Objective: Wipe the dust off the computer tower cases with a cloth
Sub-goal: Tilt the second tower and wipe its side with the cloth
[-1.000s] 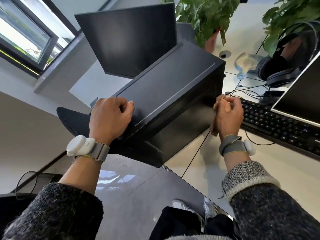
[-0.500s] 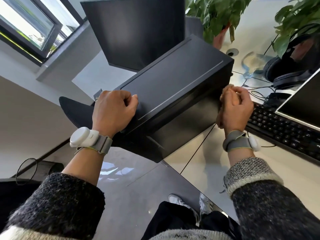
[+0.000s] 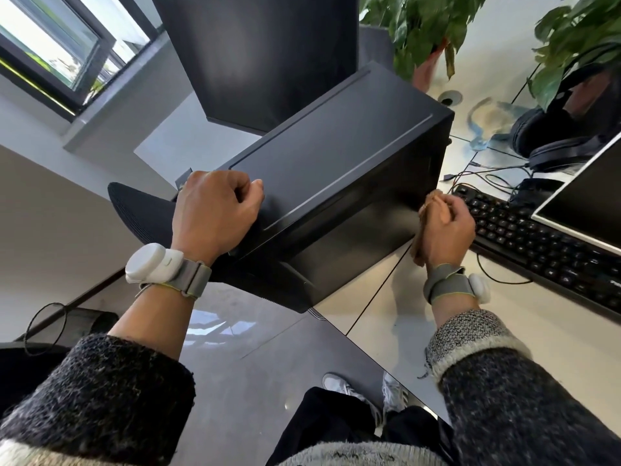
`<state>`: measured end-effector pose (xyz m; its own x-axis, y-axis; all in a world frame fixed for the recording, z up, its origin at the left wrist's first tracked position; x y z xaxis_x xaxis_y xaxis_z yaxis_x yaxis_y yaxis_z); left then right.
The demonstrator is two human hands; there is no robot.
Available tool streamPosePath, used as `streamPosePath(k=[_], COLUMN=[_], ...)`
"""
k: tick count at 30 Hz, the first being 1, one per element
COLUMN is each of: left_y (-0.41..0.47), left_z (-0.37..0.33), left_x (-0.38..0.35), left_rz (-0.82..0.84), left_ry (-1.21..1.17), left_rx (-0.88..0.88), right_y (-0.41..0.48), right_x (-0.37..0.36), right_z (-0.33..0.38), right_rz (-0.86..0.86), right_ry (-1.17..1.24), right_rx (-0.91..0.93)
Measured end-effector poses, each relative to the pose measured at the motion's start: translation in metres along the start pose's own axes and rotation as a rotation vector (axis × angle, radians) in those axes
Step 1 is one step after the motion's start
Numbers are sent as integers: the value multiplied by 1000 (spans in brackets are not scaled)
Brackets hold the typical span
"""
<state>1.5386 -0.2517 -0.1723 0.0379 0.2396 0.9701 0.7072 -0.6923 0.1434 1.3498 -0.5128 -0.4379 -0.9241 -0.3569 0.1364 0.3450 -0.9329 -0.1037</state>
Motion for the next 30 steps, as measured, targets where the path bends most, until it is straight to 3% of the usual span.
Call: streamPosePath(k=[5,12,18,25,30], left_y=[0,3,2,3,0], left_z=[4,3,3,4,3], left_x=[-1,1,1,-1,-1], left_rz=[-12,-11,3,16,16], left_ry=[2,4,21,-2,-1], left_rx=[-2,-9,-7,-3,-2], right_y=[5,-5,-13,-32,-25], right_x=[-2,-1,-9,-9,-15], right_z=[-39,0,-38,-9,-35], right_rz=[150,65,149,65,174], right_ry=[-173,-35,-134,-20,-196], right_rx=[-202,-27,-263,-88,-322])
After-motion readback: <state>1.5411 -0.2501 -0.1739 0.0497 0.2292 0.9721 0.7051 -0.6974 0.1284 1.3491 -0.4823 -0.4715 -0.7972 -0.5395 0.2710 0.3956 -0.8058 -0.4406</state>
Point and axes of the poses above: each hand's wrist, its own y-axis towards the middle knuckle, its own x-axis out of the back of the hand, z = x × y, the point moved 7 cm from there along y, towards the middle knuckle, and after that the axes turned 9 degrees about z, right-handed, at the moved point
